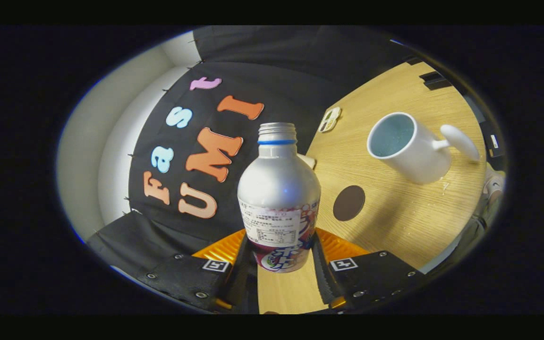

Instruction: Take the bottle from table, then pour the juice into the cup, finally place the bottle on the coaster

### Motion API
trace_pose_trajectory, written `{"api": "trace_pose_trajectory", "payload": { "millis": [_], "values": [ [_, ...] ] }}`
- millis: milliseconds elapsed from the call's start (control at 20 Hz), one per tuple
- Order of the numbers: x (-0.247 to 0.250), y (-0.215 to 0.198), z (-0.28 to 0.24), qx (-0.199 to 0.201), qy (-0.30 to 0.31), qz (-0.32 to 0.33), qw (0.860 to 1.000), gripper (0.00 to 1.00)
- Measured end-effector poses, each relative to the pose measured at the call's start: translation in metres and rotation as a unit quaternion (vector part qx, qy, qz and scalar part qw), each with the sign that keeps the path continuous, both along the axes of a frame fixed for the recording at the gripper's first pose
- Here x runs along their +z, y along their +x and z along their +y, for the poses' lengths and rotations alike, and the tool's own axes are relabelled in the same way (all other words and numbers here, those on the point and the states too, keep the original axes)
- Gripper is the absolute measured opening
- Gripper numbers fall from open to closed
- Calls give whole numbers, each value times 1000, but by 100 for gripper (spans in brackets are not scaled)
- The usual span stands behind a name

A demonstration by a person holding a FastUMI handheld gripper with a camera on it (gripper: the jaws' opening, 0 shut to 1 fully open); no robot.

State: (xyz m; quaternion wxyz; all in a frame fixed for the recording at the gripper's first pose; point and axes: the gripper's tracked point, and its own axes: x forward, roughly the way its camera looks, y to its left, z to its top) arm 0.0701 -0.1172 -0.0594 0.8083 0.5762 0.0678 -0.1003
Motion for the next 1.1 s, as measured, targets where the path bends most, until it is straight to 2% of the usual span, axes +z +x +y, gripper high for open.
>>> {"api": "trace_pose_trajectory", "payload": {
  "millis": [400,850,1100],
  "values": [
    [8,6,-25,-44,88,-20,995,63],
    [6,11,-27,-65,178,-12,982,64],
    [9,14,-33,-76,207,-16,975,64]
  ]
}}
